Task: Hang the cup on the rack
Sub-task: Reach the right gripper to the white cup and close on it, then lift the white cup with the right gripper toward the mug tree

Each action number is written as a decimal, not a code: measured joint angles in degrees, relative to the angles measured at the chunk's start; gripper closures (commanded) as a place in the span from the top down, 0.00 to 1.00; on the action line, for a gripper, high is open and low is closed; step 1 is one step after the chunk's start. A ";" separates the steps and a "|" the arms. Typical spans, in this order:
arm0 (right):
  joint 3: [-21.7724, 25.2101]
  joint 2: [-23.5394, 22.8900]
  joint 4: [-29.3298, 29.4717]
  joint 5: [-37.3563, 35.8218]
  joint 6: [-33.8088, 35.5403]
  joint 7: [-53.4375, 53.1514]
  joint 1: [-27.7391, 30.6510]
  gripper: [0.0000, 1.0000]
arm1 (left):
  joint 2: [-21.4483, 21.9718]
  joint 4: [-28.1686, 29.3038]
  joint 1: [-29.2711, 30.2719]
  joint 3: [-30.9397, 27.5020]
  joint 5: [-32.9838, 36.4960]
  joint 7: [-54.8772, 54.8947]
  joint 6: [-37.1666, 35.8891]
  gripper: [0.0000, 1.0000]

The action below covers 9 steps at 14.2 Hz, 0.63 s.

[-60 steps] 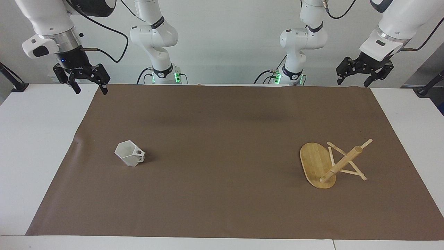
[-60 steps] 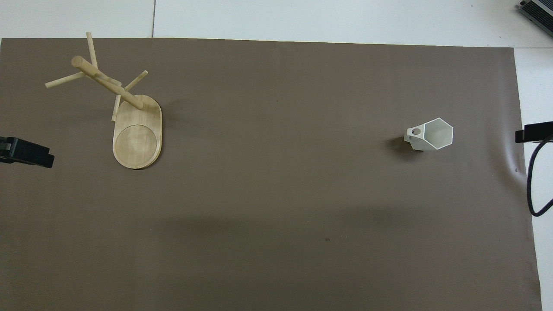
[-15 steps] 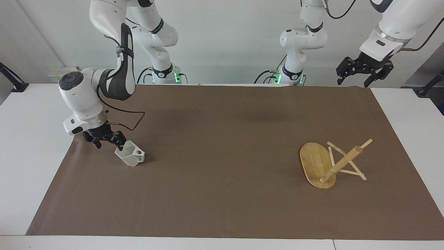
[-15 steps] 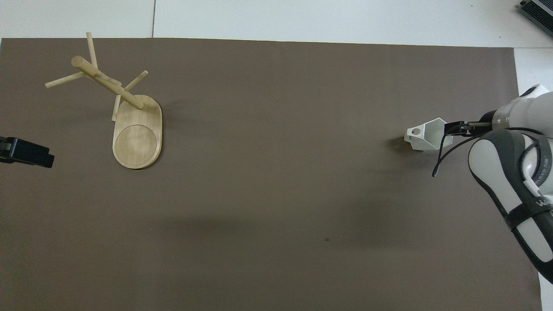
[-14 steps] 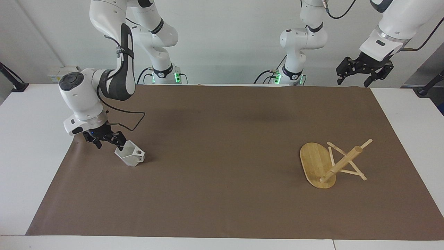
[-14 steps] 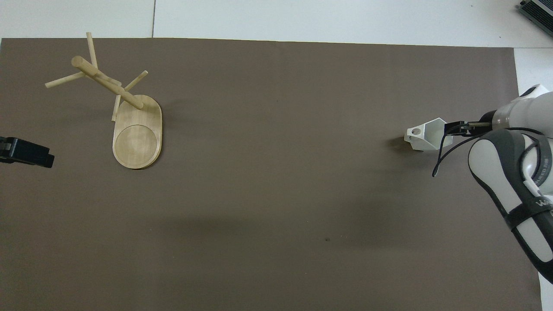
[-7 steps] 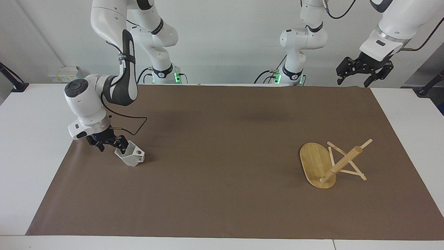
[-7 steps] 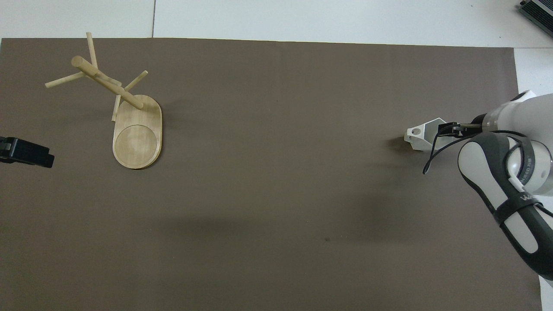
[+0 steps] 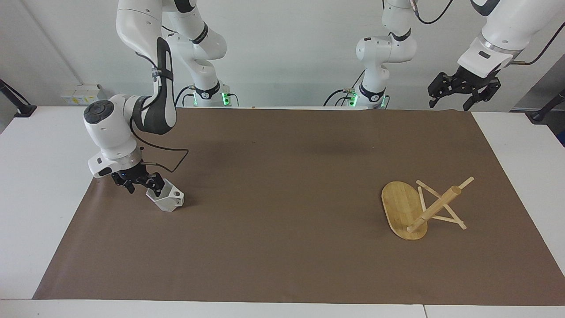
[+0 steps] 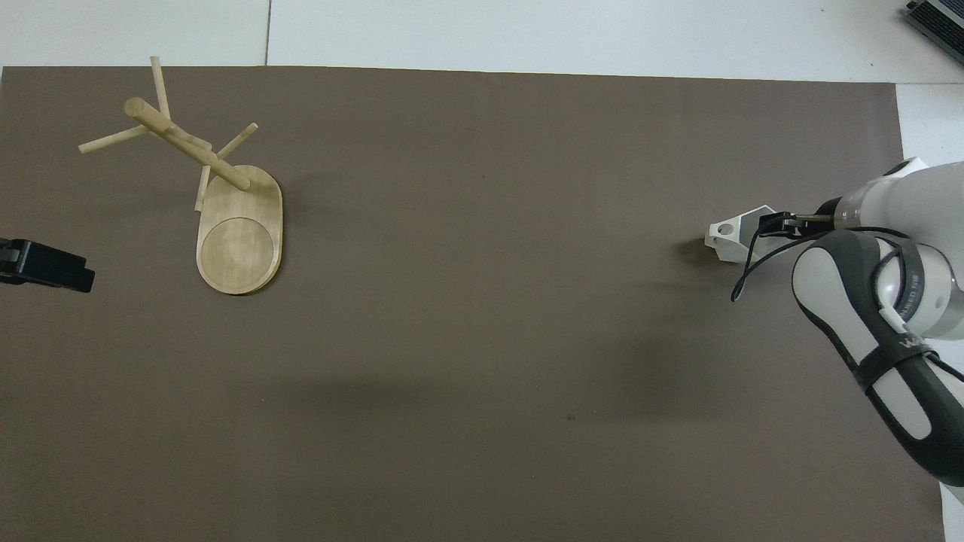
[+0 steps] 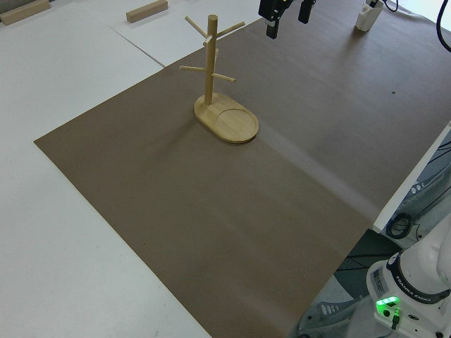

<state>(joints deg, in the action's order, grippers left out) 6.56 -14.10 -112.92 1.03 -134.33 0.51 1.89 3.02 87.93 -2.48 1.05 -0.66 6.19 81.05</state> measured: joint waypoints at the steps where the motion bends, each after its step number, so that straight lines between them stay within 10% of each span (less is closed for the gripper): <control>1: -0.35 0.00 0.04 0.00 -0.08 -0.76 -0.02 0.83 | 0.00 0.00 0.00 0.00 0.00 0.00 0.00 1.00; 9: -1.91 0.00 0.05 0.00 -0.20 -1.61 -0.07 0.40 | 0.00 0.00 0.00 0.00 0.00 0.00 0.00 1.00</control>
<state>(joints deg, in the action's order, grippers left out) 4.65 -14.10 -112.87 1.03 -134.52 -1.11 1.82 3.02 87.93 -2.48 1.05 -0.66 6.19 81.05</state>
